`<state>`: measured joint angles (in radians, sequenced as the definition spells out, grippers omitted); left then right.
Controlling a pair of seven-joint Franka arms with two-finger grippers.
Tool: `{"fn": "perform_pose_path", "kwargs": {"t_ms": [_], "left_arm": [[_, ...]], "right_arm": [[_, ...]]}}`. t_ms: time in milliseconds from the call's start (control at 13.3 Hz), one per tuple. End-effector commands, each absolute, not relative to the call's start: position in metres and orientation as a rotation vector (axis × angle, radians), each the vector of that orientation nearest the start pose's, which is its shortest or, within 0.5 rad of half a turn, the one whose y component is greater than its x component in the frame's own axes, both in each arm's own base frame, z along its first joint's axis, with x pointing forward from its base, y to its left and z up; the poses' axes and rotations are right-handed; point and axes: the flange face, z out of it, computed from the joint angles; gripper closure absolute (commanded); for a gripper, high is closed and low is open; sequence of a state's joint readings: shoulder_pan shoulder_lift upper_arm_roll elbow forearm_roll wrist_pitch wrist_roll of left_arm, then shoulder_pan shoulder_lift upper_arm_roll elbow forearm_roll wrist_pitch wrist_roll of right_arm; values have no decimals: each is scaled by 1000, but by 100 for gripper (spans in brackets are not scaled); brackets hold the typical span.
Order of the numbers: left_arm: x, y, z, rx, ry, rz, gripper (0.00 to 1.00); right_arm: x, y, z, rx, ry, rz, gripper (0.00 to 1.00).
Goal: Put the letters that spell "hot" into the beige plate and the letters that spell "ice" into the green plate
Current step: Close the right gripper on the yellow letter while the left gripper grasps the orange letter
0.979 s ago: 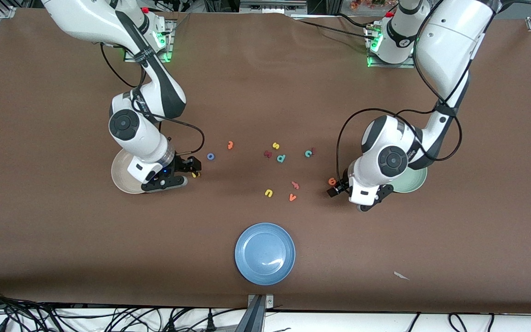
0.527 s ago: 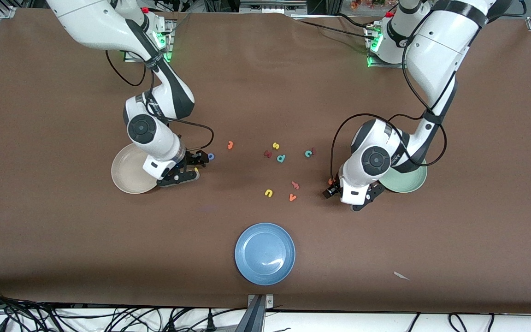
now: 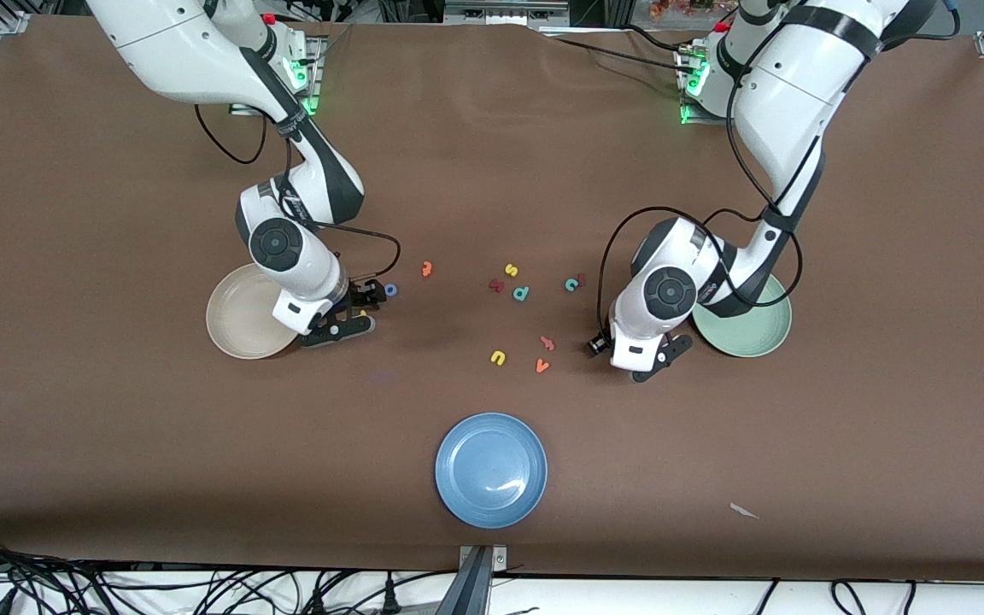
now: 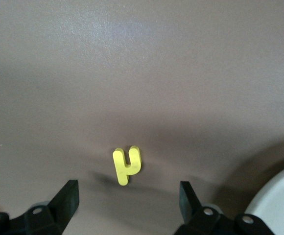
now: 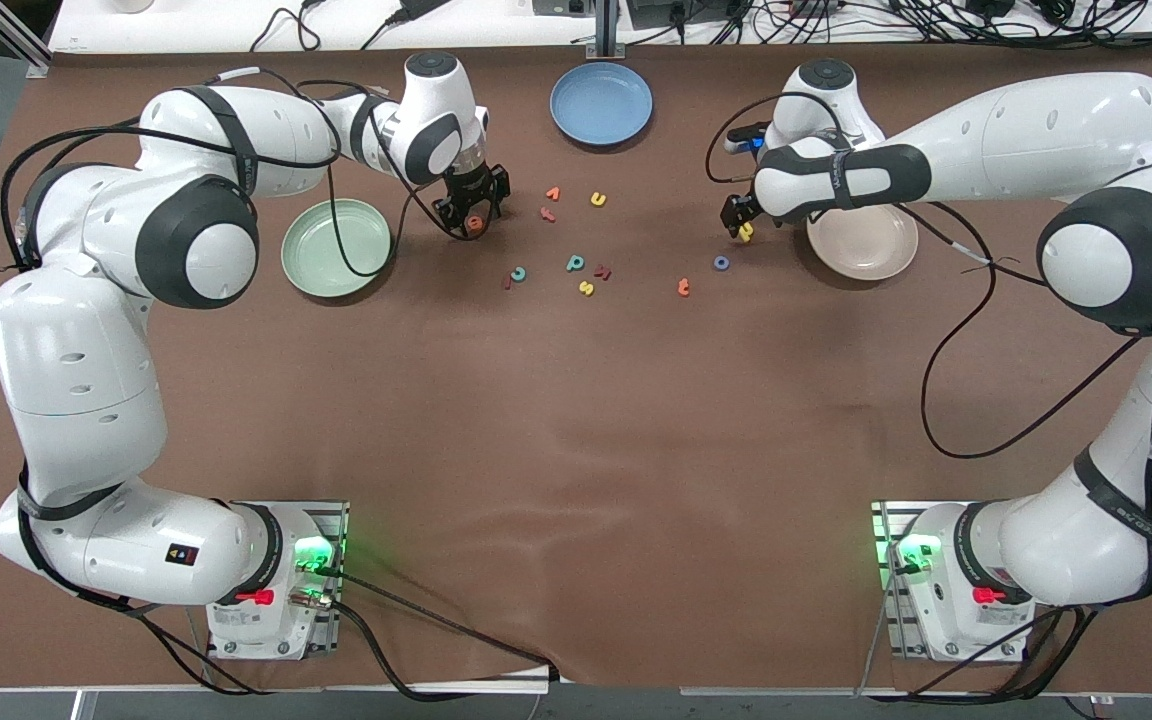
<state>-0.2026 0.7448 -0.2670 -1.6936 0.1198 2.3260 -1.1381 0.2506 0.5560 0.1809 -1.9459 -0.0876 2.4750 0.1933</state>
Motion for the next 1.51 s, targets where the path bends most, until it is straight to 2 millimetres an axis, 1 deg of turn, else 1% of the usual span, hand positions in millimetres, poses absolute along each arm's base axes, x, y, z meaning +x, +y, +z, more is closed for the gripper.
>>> {"fn": "perform_pose_path", "kwargs": {"t_ms": [0,75,226,301,377,527,678,753,904,979,1055,1130,1205,1281,1356,1432], "left_arm": [[600,-284,165,-2960,-987,172,39],[600,-283,164,-2958,-988,173,39],[600,-282,164,-2957,-984,174,44],[600,-281,164,-2956,-983,173,44],[602,-277,164,-2953,-966,158,44],[603,-272,162,-2946,-941,152,44],[604,-271,162,-2947,-941,152,44],[604,-271,161,-2946,-941,154,46],[603,-270,157,-2943,-940,162,65],[603,-270,157,-2943,-940,162,72],[603,-270,158,-2943,-939,159,86],[604,-270,160,-2944,-939,156,96],[608,-268,168,-2951,-921,149,100],[615,-253,183,-2946,-864,172,100],[619,-235,205,-2941,-800,229,100],[620,-222,227,-2954,-729,288,100]], "right_arm": [[564,258,182,-3067,-466,23,13],[564,258,182,-3068,-470,22,17],[563,260,181,-3070,-461,22,22],[563,261,180,-3069,-461,20,24],[562,263,180,-3068,-467,20,28],[561,264,180,-3064,-465,8,34],[561,265,178,-3063,-450,-3,36],[561,265,178,-3063,-450,-3,37],[561,264,178,-3065,-448,-3,45],[560,264,176,-3065,-448,1,46],[560,265,176,-3064,-450,1,50],[559,265,175,-3064,-448,4,52],[559,264,174,-3066,-446,6,53],[560,264,175,-3065,-448,4,53],[559,264,174,-3066,-446,6,53],[559,264,174,-3065,-446,6,53]]}}
